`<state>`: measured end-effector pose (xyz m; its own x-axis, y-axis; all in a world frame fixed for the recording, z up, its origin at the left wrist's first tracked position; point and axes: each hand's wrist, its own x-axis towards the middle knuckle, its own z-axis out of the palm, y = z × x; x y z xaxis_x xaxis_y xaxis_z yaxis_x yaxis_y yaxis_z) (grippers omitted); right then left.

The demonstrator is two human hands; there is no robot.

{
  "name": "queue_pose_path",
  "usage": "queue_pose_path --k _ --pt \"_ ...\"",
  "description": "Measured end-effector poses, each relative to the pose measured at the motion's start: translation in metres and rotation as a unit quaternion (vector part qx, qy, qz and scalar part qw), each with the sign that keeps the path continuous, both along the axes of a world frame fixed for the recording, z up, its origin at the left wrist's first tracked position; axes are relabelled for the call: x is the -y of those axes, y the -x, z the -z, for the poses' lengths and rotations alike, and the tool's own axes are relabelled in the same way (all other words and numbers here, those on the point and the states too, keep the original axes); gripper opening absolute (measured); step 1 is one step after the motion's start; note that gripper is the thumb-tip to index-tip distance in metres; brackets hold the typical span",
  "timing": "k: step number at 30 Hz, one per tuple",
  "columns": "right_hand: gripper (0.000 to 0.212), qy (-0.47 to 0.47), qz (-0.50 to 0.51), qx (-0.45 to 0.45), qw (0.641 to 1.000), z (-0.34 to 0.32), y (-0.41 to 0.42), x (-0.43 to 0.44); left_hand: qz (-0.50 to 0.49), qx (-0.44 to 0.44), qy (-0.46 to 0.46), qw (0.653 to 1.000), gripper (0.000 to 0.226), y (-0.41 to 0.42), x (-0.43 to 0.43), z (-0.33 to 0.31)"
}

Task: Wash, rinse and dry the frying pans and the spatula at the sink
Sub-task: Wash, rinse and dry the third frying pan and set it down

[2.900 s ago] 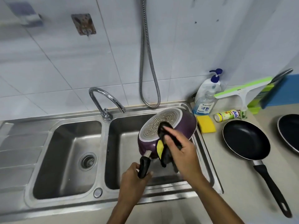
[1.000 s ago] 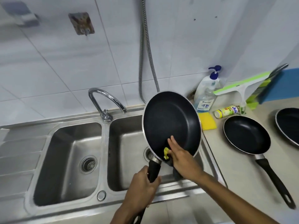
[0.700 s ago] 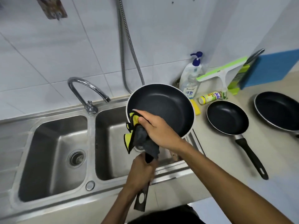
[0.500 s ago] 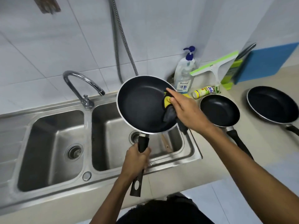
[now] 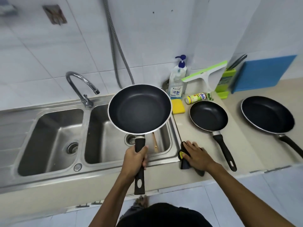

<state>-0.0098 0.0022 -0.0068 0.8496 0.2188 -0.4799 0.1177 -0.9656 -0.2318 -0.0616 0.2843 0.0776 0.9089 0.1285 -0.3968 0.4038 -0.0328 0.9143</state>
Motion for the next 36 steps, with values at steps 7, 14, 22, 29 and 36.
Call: queue_pose_path --k 7,14,22,29,36 --pt "0.050 -0.369 0.119 0.045 0.921 -0.103 0.043 -0.076 -0.065 0.056 -0.023 0.996 0.031 -0.004 0.039 -0.005" --pt "0.046 -0.544 0.220 -0.122 0.801 -0.130 0.080 -0.117 -0.069 0.076 -0.049 0.994 0.052 -0.011 0.061 -0.002" --pt "0.045 -0.456 0.240 0.041 0.856 -0.116 0.095 -0.111 0.021 0.098 0.001 0.995 0.050 0.007 0.080 -0.018" --pt "0.042 -0.441 0.297 0.088 0.842 -0.104 0.102 -0.085 0.145 0.023 0.074 0.986 0.025 -0.004 0.072 -0.023" --pt "0.041 -0.428 0.350 0.157 0.818 -0.116 0.098 -0.045 0.230 0.017 0.083 0.970 0.024 -0.025 0.117 -0.033"
